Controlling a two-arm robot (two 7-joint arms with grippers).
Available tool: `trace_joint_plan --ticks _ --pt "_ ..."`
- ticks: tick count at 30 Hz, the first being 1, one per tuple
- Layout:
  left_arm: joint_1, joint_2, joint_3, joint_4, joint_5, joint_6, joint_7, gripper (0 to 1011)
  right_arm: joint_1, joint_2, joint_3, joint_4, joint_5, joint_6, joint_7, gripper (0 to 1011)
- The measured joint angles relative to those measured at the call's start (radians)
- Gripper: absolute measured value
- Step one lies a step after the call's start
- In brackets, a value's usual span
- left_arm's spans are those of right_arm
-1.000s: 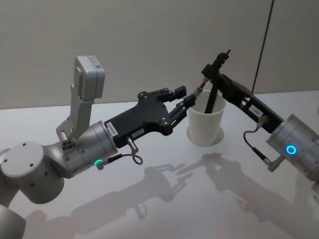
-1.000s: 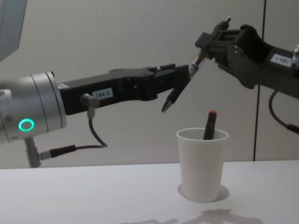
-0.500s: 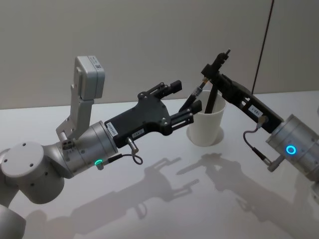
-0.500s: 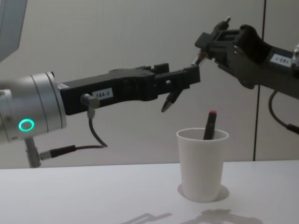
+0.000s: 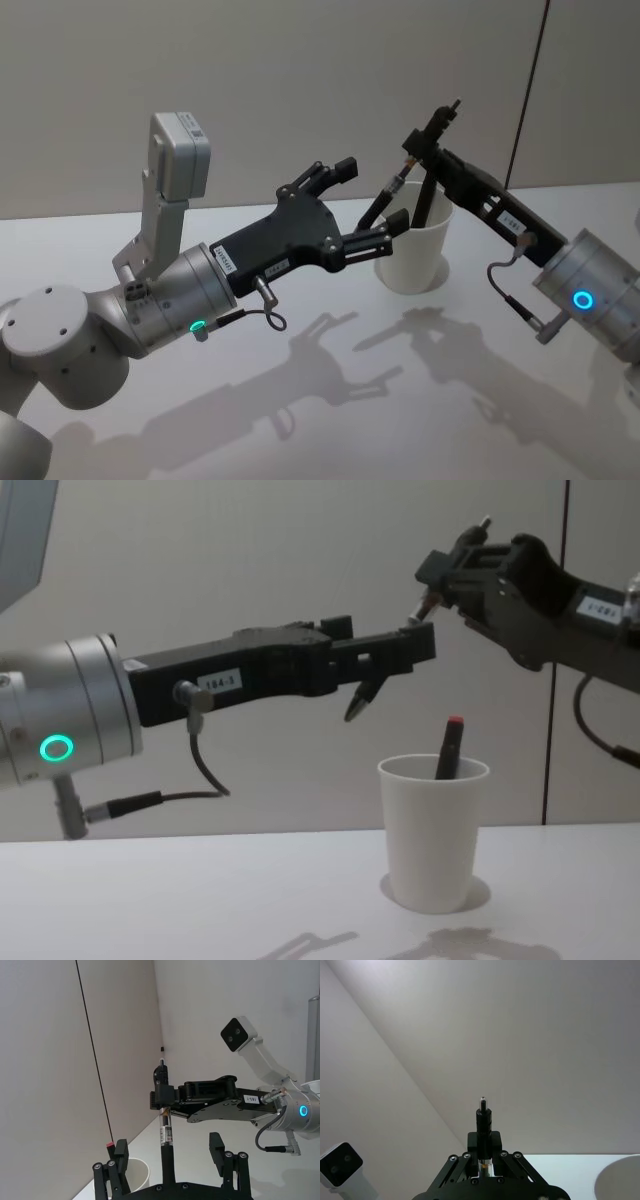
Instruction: Place the pen into the pen holder.
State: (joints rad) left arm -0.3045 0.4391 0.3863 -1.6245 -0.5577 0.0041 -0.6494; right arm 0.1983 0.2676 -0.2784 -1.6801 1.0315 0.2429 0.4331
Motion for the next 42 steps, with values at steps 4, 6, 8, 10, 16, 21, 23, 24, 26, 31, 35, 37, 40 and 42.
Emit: trace_joint_plan --ticks 4,6,8,10,16,21,23,24,26,31,35,37,40,42 --pt "0.000 0.000 0.000 0.000 0.000 0.000 0.000 1001 0.006 0.000 -0.001 0.007 -0.007 0.001 0.007 147" --pt "0.000 0.000 0.000 0.000 0.000 0.000 0.000 1001 0.011 0.000 -0.002 0.013 -0.016 0.000 0.013 147" --pt "0.000 0.000 0.000 0.000 0.000 0.000 0.000 1001 0.016 0.000 -0.003 0.018 -0.026 -0.005 0.019 147" --pt "0.000 0.000 0.000 0.000 0.000 0.000 0.000 1001 0.021 0.001 -0.003 0.024 -0.037 -0.014 0.023 147" --pt "0.000 0.000 0.000 0.000 0.000 0.000 0.000 1001 0.032 0.006 0.000 0.035 -0.074 -0.054 0.029 147" --pt "0.000 0.000 0.000 0.000 0.000 0.000 0.000 1001 0.040 0.012 0.005 0.042 -0.097 -0.084 0.030 147" --pt "0.000 0.000 0.000 0.000 0.000 0.000 0.000 1001 0.043 0.016 0.009 0.045 -0.108 -0.097 0.030 147" --pt "0.000 0.000 0.000 0.000 0.000 0.000 0.000 1001 0.044 0.017 0.009 0.045 -0.112 -0.101 0.030 147" --pt "0.000 0.000 0.000 0.000 0.000 0.000 0.000 1001 0.046 0.019 0.011 0.047 -0.119 -0.108 0.029 147" --pt "0.000 0.000 0.000 0.000 0.000 0.000 0.000 1001 0.054 0.026 0.015 0.056 -0.150 -0.132 0.028 147" --pt "0.000 0.000 0.000 0.000 0.000 0.000 0.000 1001 0.064 0.028 0.016 0.071 -0.178 -0.149 0.030 147" --pt "0.000 0.000 0.000 0.000 0.000 0.000 0.000 1001 0.068 0.028 0.016 0.076 -0.187 -0.153 0.031 147" --pt "0.000 0.000 0.000 0.000 0.000 0.000 0.000 1001 0.077 0.028 0.015 0.088 -0.211 -0.161 0.036 147" --pt "0.000 0.000 0.000 0.000 0.000 0.000 0.000 1001 0.084 0.026 0.013 0.098 -0.232 -0.166 0.041 147"
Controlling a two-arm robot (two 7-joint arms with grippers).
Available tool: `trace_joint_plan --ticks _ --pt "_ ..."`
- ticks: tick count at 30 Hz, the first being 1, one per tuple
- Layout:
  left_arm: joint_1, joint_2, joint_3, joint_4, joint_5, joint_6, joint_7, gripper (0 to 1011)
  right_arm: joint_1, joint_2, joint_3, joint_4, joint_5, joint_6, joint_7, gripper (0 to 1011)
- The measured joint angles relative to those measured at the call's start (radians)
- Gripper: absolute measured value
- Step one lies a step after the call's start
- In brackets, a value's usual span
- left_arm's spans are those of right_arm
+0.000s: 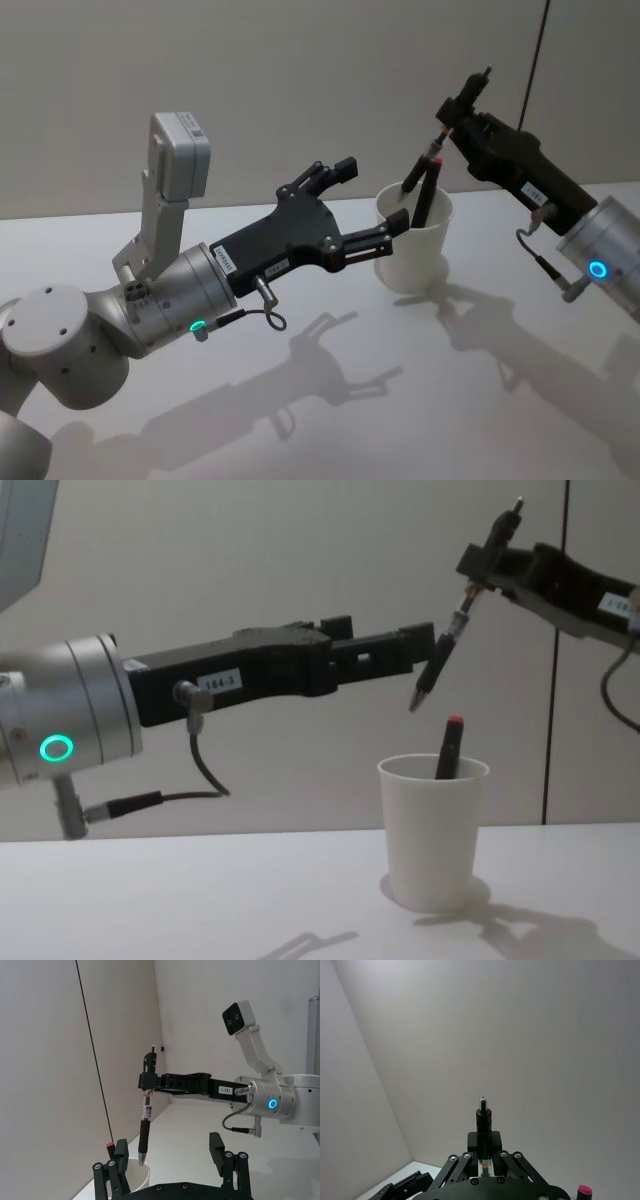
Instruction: Place the pen into the pen holder.
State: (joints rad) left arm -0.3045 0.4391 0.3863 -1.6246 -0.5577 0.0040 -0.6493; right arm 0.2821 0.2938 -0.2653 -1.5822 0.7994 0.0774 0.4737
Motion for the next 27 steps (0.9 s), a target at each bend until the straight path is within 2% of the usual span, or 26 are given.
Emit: trace_joint_plan --ticks 6,13,16,20,27 --pt "0.000 0.000 0.000 0.000 0.000 0.000 0.000 1001 0.021 -0.008 -0.010 0.030 -0.061 -0.013 0.011 147" --pt "0.000 0.000 0.000 0.000 0.000 0.000 0.000 1001 0.057 -0.029 -0.029 0.086 -0.163 -0.041 0.019 147" --pt "0.000 0.000 0.000 0.000 0.000 0.000 0.000 1001 0.067 -0.036 -0.035 0.102 -0.190 -0.050 0.017 147" --pt "0.000 0.000 0.000 0.000 0.000 0.000 0.000 1001 0.083 -0.048 -0.046 0.133 -0.246 -0.070 0.002 147" --pt "0.000 0.000 0.000 0.000 0.000 0.000 0.000 1001 0.099 -0.063 -0.057 0.166 -0.303 -0.095 -0.027 147"
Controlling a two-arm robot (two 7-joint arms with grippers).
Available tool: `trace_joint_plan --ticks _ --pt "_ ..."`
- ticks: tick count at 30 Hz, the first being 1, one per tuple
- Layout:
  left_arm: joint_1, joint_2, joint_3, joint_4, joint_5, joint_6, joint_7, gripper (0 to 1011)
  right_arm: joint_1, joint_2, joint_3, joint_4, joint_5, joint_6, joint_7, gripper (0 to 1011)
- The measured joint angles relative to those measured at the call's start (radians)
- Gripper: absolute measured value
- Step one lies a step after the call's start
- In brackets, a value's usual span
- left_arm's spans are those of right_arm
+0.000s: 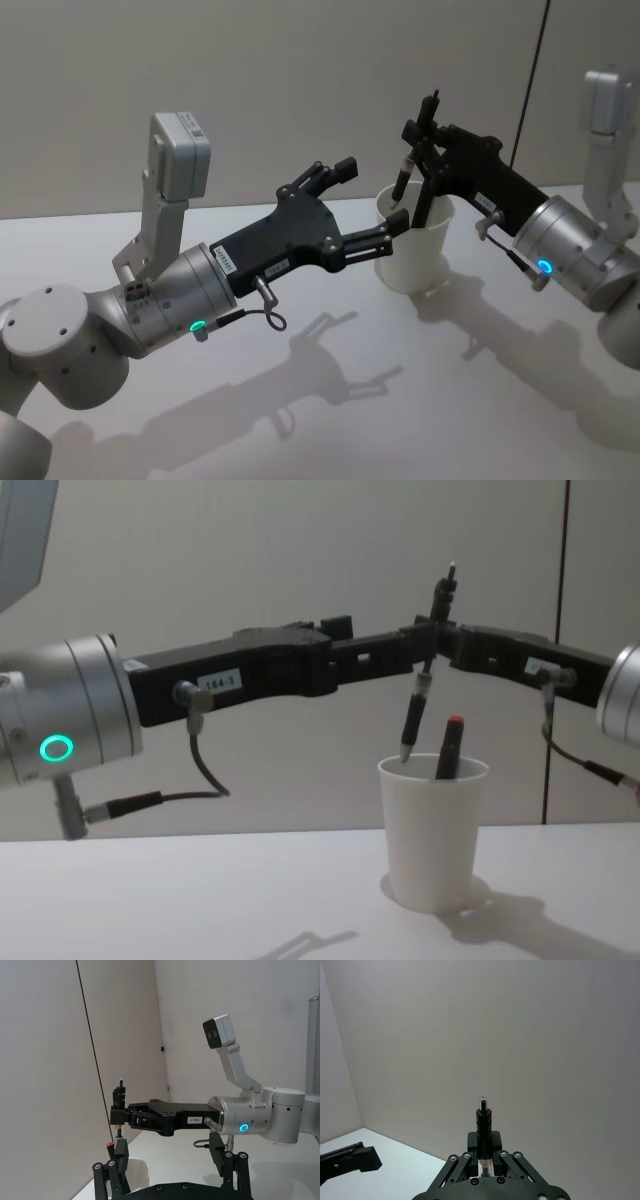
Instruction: Place the pen into the pen holder.
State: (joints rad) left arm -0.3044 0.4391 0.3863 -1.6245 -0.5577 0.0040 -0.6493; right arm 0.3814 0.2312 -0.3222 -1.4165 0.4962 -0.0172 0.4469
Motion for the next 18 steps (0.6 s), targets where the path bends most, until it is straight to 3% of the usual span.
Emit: trace_joint_plan --ticks 9,18 --pt "0.000 0.000 0.000 0.000 0.000 0.000 0.000 1001 0.006 -0.008 -0.008 0.019 -0.043 -0.027 -0.034 147" --pt "0.000 0.000 0.000 0.000 0.000 0.000 0.000 1001 0.002 -0.010 -0.013 0.025 -0.058 -0.035 -0.056 147"
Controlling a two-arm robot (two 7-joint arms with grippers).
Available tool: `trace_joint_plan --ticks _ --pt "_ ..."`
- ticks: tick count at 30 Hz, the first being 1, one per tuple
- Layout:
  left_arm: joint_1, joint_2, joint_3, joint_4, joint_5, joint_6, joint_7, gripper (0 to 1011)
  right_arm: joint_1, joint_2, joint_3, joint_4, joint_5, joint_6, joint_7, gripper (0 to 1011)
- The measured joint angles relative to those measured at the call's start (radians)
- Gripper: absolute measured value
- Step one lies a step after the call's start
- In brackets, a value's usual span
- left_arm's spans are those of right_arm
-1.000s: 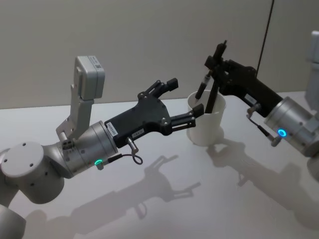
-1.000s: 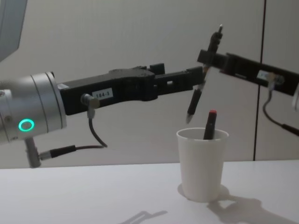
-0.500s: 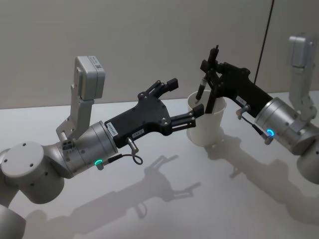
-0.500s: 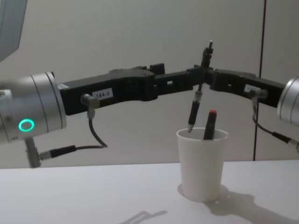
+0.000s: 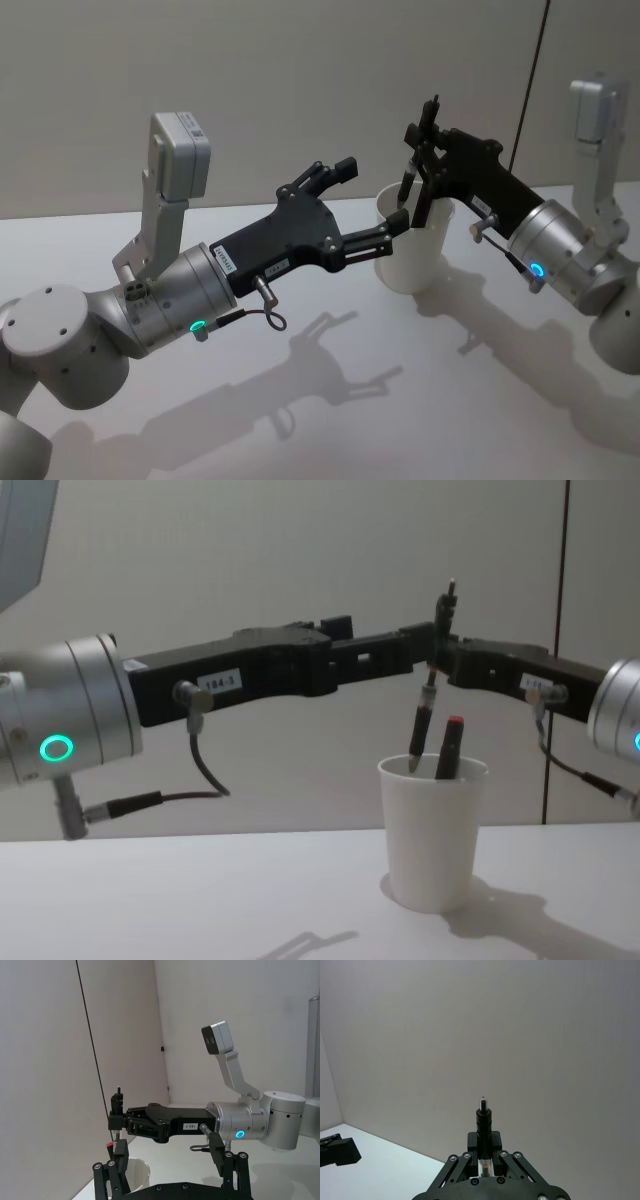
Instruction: Place the pen into the pen holder.
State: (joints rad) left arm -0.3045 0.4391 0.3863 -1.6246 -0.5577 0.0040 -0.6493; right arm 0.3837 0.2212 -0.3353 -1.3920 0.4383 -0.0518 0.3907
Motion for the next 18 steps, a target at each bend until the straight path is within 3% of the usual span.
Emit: trace_joint_plan --ticks 18 --pt "0.000 0.000 0.000 0.000 0.000 0.000 0.000 1001 -0.012 -0.003 -0.008 0.036 0.000 0.023 -0.028 147"
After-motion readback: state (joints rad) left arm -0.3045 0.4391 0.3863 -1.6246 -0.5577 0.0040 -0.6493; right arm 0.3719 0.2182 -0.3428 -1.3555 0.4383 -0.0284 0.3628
